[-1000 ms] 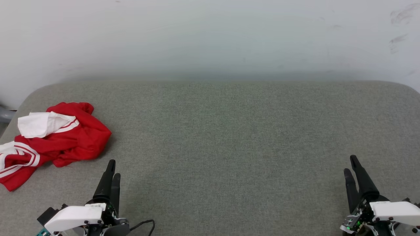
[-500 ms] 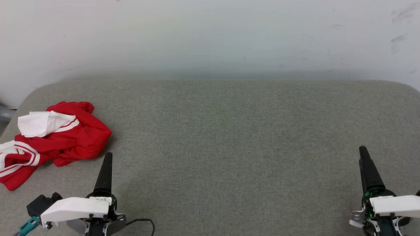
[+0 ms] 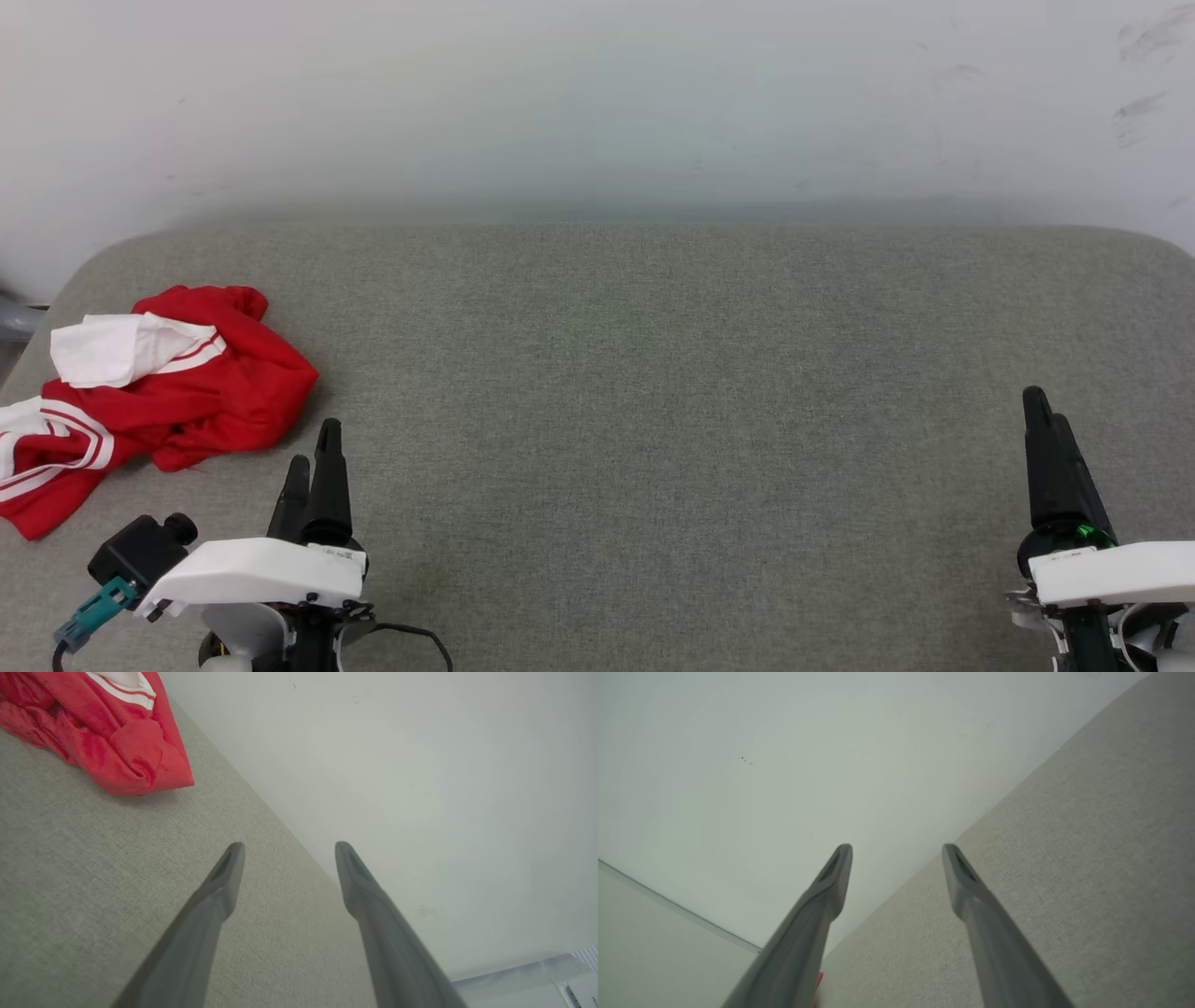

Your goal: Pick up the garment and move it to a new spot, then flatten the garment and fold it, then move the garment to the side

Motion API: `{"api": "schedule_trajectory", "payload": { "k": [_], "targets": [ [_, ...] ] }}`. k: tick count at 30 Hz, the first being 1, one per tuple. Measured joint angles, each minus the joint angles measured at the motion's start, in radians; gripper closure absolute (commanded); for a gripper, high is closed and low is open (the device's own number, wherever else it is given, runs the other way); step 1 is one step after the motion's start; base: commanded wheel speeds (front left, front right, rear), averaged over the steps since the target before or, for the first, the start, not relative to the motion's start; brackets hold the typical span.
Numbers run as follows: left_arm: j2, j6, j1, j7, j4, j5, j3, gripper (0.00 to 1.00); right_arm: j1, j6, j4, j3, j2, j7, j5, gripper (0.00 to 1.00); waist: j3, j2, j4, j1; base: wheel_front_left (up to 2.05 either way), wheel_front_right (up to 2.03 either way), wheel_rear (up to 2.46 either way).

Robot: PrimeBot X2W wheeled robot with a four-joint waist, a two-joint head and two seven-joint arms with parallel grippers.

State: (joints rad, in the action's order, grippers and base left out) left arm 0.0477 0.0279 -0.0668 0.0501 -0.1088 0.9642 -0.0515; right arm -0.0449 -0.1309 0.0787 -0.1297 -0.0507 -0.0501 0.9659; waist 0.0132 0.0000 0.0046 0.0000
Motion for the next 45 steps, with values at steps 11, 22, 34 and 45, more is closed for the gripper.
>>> {"api": "schedule_trajectory", "payload": {
  "k": [11, 22, 34, 45],
  "targets": [
    [0.0, 0.046, 0.005, 0.036, 0.018, -0.204, 0.04, 0.0, 0.014, 0.0, -0.028, 0.025, 0.0, -0.037, -0.207, 0.0, 0.002, 0.0, 0.002, 0.0, 0.0, 0.0, 0.0],
    [0.007, 0.086, 0.01, 0.068, 0.025, -0.367, 0.077, 0.0, 0.024, 0.0, -0.037, 0.025, 0.0, -0.07, -0.356, 0.0, 0.003, 0.0, 0.003, 0.0, 0.0, 0.0, 0.0],
    [0.026, 0.123, 0.019, 0.103, 0.035, -0.499, 0.121, 0.0, 0.031, 0.0, -0.046, 0.023, 0.0, -0.1, -0.498, 0.0, 0.0, 0.0, 0.004, 0.0, 0.0, 0.0, 0.0],
    [0.034, 0.146, 0.023, 0.128, 0.042, -0.604, 0.148, 0.0, 0.042, 0.0, -0.061, 0.022, 0.0, -0.129, -0.604, 0.0, -0.005, 0.0, 0.007, 0.0, 0.0, 0.0, 0.0]
  ]
}}
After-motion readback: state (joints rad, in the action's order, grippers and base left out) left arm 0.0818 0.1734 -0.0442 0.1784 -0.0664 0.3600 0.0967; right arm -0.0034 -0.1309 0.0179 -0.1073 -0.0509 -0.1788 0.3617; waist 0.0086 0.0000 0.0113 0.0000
